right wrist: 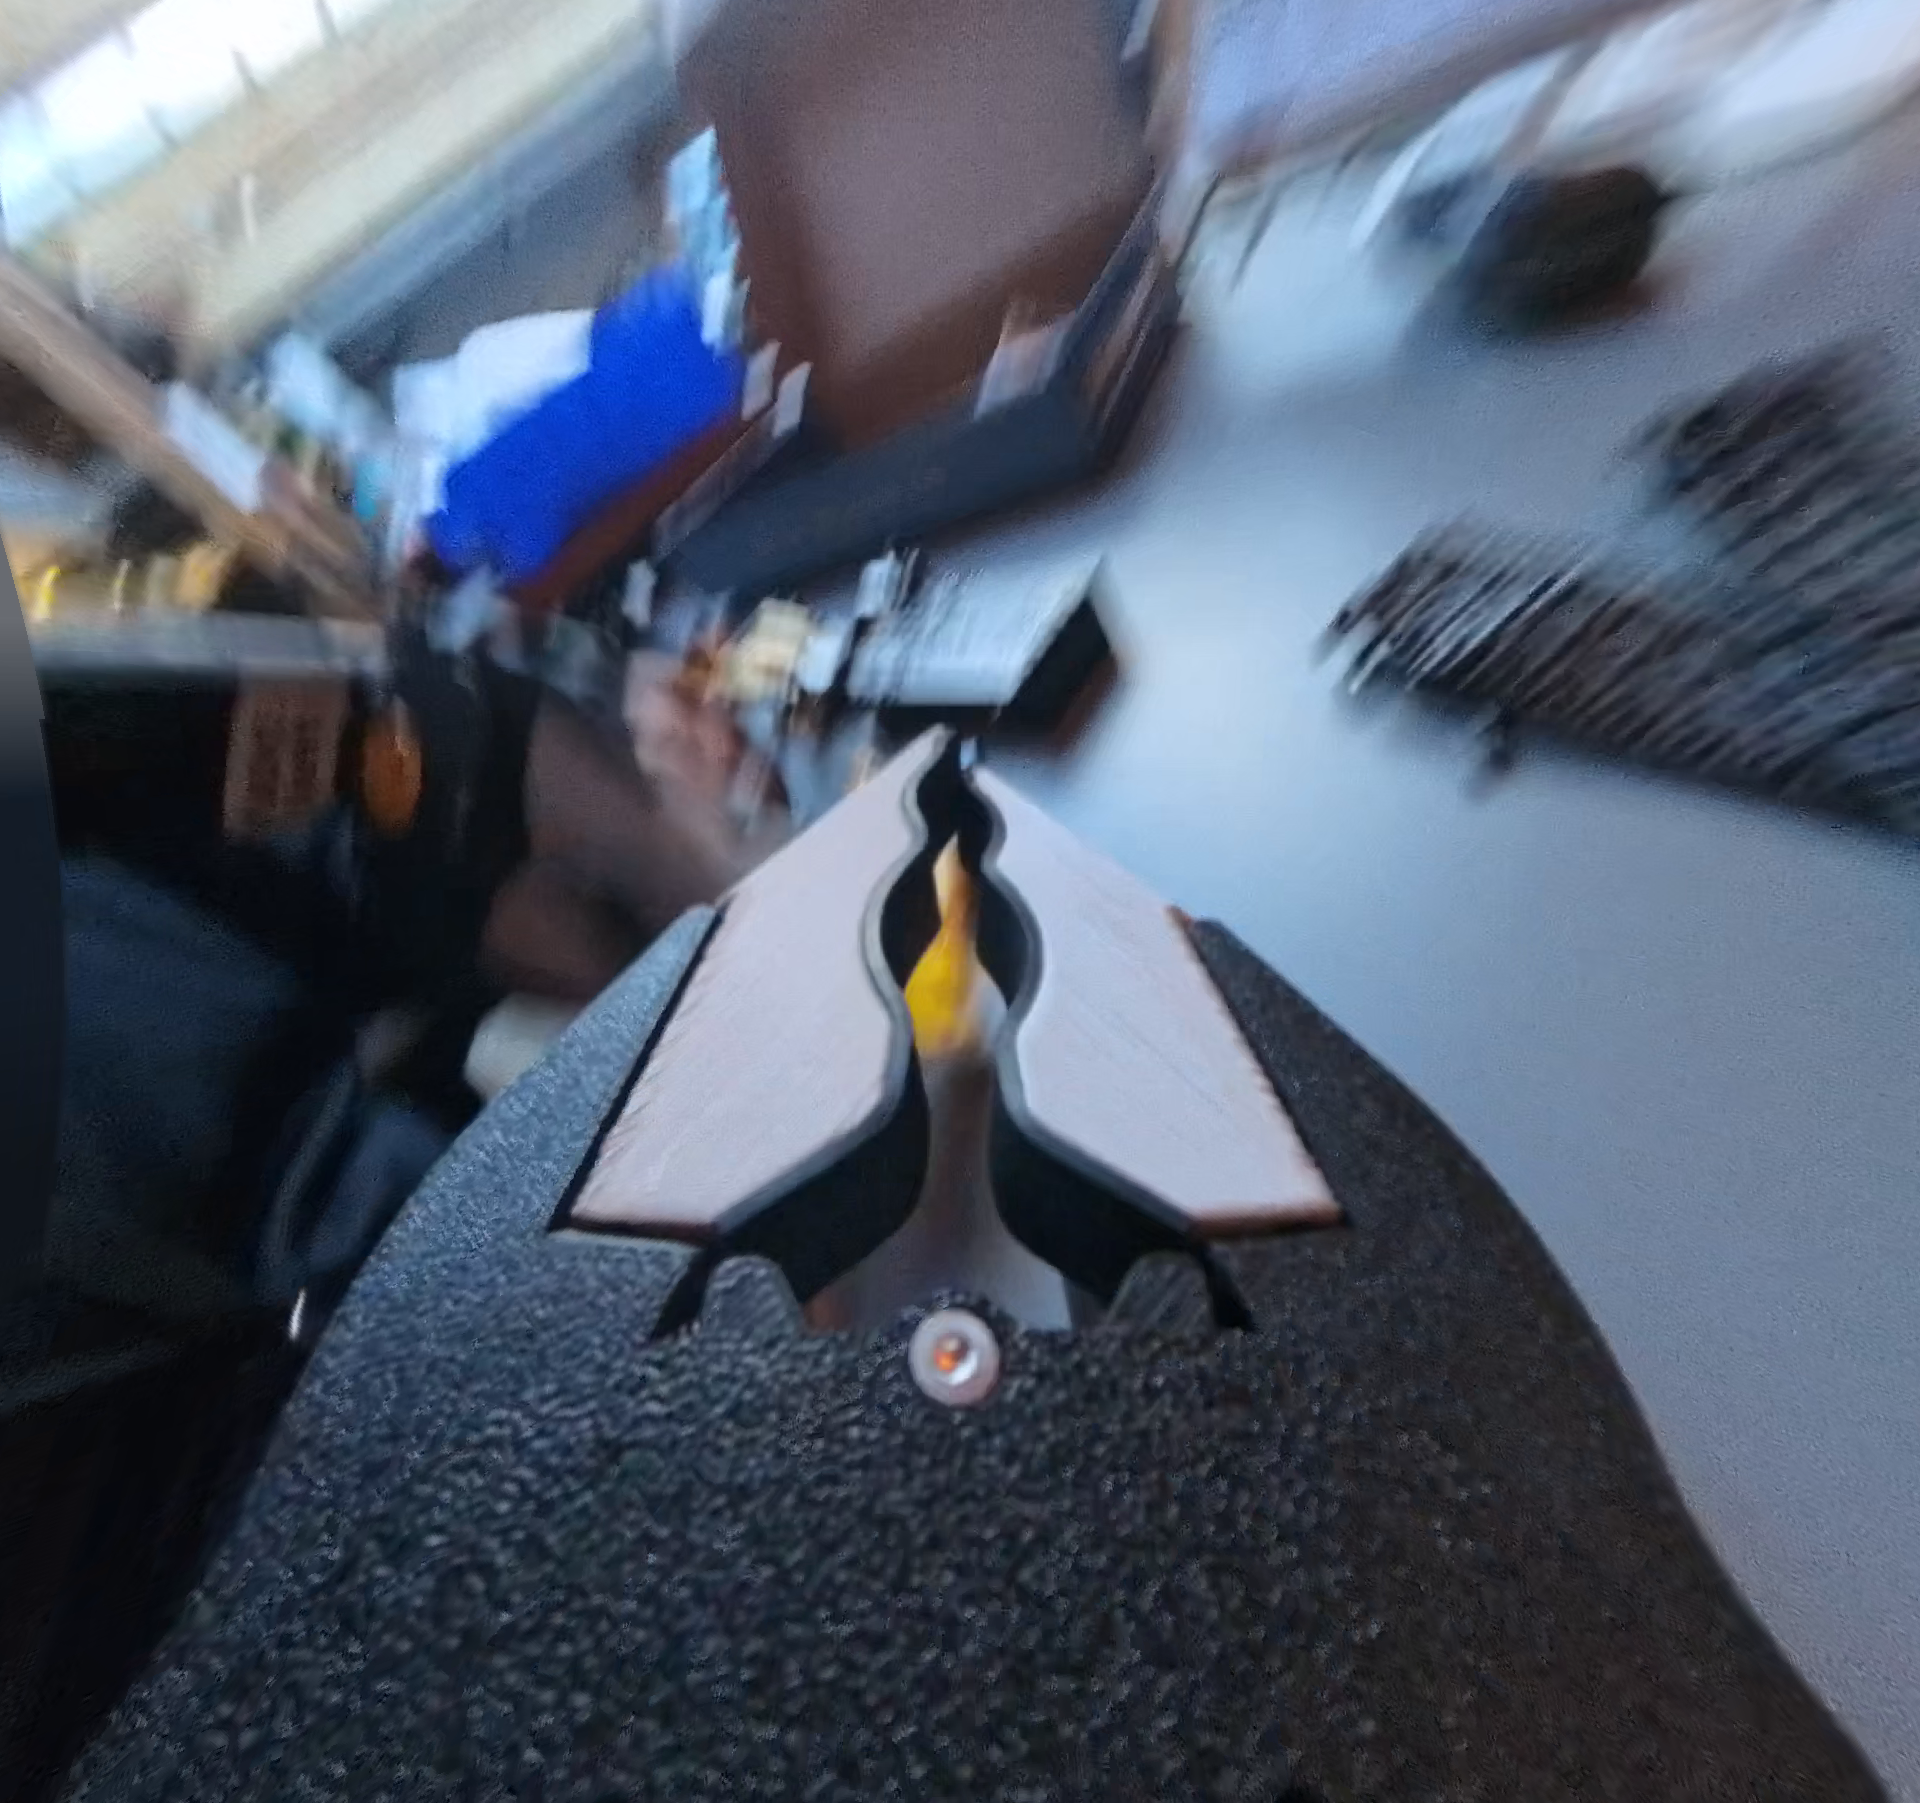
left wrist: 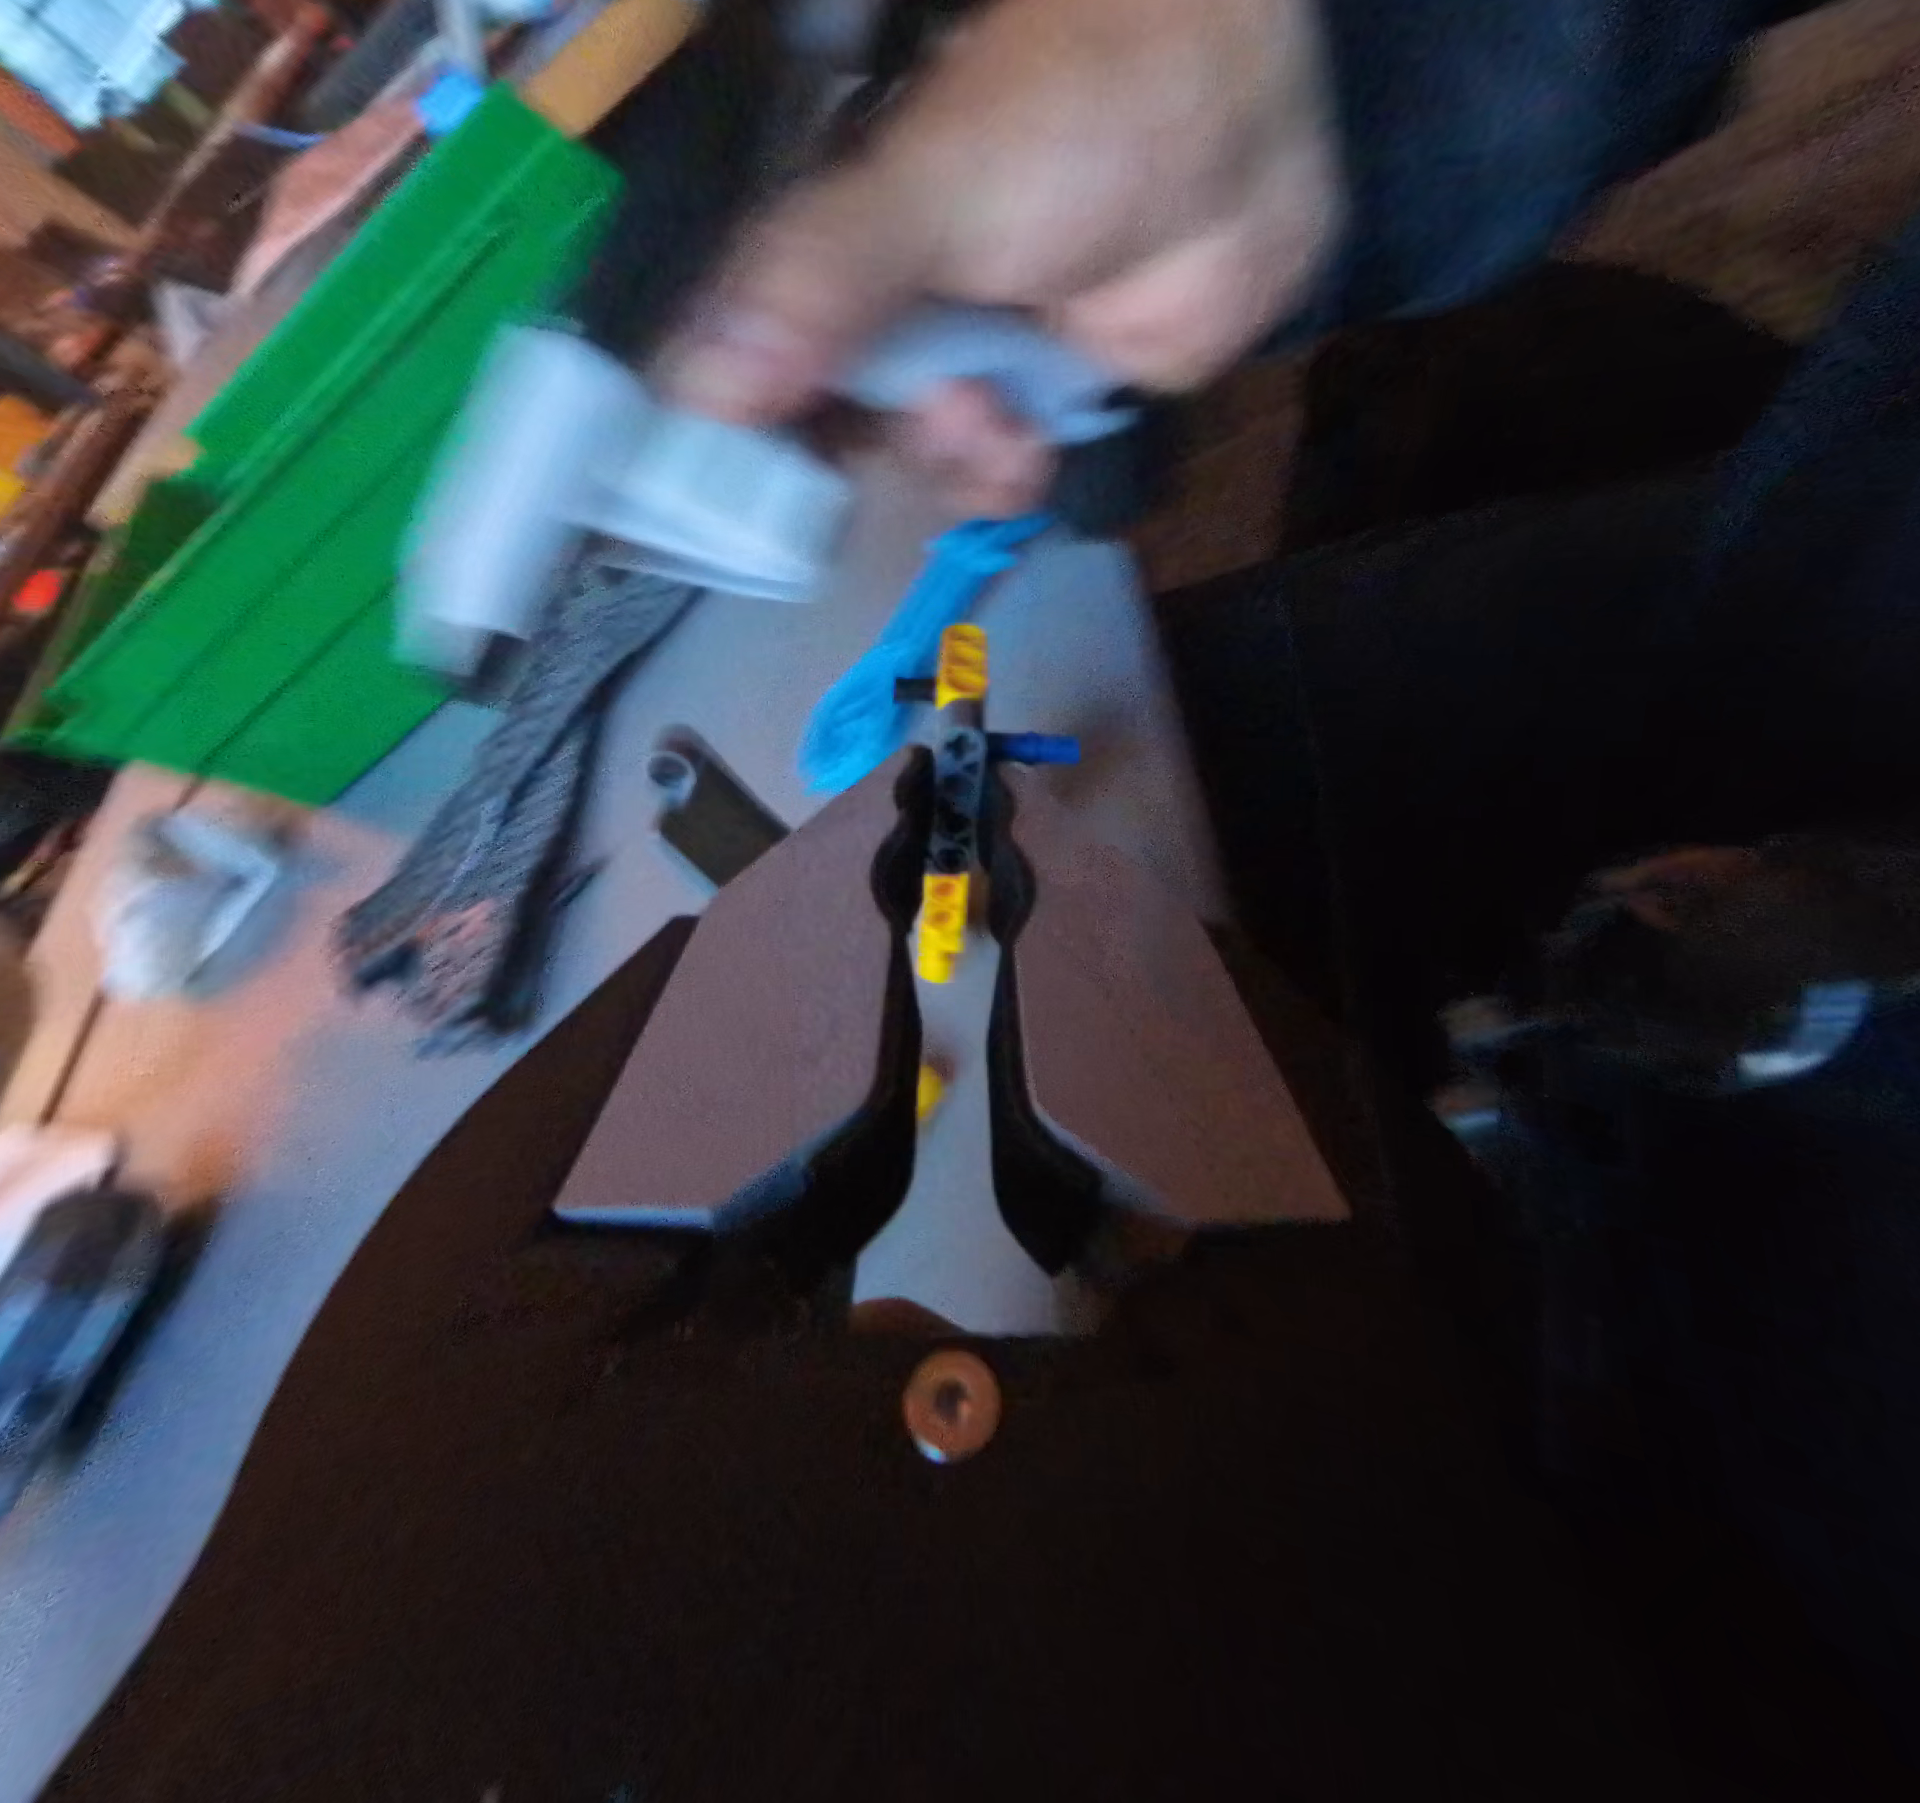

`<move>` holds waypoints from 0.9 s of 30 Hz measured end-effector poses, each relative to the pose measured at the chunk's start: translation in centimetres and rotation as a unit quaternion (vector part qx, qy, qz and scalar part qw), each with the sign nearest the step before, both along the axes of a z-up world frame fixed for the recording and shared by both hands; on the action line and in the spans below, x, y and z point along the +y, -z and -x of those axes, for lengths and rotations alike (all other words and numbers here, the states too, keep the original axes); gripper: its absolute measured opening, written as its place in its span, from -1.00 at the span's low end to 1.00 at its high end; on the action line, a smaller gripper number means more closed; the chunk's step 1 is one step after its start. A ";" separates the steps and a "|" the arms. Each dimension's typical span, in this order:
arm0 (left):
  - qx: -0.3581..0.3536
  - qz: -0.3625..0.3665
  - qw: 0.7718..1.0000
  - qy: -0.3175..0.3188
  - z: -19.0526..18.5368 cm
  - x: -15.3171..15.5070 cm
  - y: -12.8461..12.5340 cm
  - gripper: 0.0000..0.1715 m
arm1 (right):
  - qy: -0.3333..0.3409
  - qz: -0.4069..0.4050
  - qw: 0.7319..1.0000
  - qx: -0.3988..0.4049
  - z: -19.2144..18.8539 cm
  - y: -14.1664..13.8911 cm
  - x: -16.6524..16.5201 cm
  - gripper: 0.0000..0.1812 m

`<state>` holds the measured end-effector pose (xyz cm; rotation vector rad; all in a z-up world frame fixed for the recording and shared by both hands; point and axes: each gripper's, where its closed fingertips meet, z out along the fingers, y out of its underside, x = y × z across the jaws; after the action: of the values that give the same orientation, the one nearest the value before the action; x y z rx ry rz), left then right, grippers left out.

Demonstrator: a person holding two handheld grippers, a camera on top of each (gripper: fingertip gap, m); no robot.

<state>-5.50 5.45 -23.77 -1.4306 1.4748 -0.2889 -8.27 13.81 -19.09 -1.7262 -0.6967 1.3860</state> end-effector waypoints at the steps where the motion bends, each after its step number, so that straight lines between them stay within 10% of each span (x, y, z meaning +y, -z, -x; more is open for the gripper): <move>1: 0.023 -0.052 0.998 0.033 -1.4 -1.8 0.3 -0.93 | 0.049 -0.006 0.998 0.036 -2.0 -2.0 2.5 -1.00; 10: -0.112 -0.015 0.988 -0.101 2.4 4.1 -3.5 -0.93 | -0.091 -0.058 0.991 -0.084 -0.7 -1.2 1.0 -1.00; 18: -0.150 0.347 0.922 -0.084 2.9 4.9 -1.1 -0.93 | -0.083 -0.085 0.949 -0.292 -6.2 4.7 -3.4 -0.57; 21: -0.158 0.364 0.909 -0.124 3.7 7.4 -0.6 -0.93 | -0.065 -0.098 0.922 -0.369 -6.7 7.9 -3.5 -0.48; 27: -0.156 0.339 0.917 -0.140 2.7 8.2 -0.6 -0.93 | -0.076 -0.110 0.920 -0.369 -5.4 8.4 -3.1 -0.88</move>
<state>-8.22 13.67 -23.20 -2.0046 0.9155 -0.8662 -2.85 10.76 -27.44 -2.0313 -1.3611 0.6696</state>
